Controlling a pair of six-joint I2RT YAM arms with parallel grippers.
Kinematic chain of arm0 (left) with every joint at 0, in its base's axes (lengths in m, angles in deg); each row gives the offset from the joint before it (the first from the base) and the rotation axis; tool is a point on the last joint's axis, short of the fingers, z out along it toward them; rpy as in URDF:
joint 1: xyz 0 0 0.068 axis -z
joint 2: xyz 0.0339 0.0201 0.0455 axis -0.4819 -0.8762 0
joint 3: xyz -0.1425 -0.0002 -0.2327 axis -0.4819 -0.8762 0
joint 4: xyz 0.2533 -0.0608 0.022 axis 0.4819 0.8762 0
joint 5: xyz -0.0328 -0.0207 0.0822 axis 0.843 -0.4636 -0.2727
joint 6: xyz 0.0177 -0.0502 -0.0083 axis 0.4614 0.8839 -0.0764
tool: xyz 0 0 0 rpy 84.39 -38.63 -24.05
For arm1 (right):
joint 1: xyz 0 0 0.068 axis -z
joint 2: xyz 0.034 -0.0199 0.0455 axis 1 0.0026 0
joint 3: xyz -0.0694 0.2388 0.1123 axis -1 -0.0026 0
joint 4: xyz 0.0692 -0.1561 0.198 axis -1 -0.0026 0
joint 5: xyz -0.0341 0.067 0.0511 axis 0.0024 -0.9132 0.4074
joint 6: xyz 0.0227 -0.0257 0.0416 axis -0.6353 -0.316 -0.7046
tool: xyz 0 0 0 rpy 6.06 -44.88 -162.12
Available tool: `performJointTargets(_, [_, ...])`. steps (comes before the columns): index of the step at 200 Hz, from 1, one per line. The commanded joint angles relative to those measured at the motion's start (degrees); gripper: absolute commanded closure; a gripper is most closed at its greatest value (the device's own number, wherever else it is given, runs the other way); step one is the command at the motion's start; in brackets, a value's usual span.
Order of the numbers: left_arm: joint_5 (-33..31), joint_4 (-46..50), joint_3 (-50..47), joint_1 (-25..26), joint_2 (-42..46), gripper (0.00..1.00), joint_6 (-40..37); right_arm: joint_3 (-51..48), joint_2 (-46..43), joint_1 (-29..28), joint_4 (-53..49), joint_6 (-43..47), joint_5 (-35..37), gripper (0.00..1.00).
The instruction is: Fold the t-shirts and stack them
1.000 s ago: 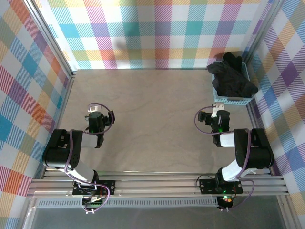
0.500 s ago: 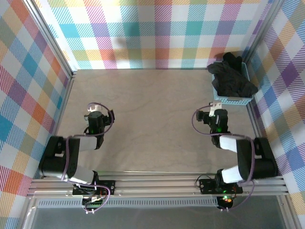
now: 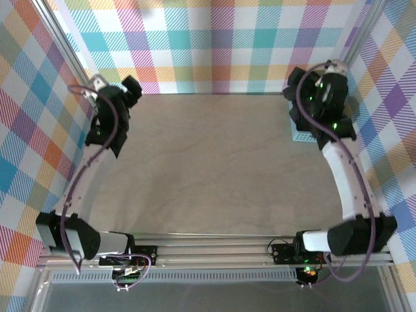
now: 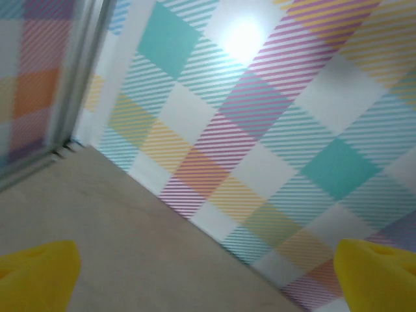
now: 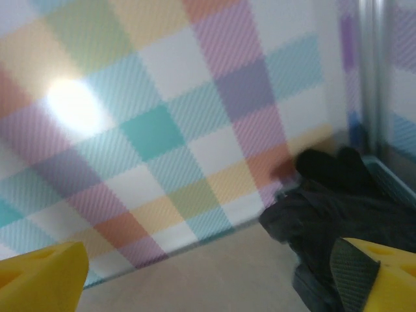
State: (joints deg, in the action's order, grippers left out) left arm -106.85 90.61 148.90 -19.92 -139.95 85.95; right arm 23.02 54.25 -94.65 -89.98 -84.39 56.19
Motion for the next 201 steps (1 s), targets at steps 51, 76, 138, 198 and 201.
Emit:
performJointTargets(51, [33.6,15.0,8.1,11.9,-9.7,0.07,2.1,22.8,33.1,9.3,-23.0,-13.7,-4.2,0.08])
performJointTargets(76, [37.1,16.3,8.2,15.0,-8.9,0.07,0.8,27.5,40.6,12.5,-24.3,-17.6,-6.6,0.07])
performJointTargets(138, [37.4,19.1,7.2,17.1,-3.6,0.08,0.3,41.0,56.2,16.3,-31.4,-26.8,-11.8,0.10])
performJointTargets(198, [38.1,19.2,9.6,17.1,0.5,0.08,1.0,40.0,61.5,16.8,-26.4,-36.0,-16.3,0.31])
performJointTargets(201, [37.9,19.3,9.6,17.1,0.8,0.08,1.0,40.1,61.7,16.8,-25.9,-36.0,-16.4,0.34])
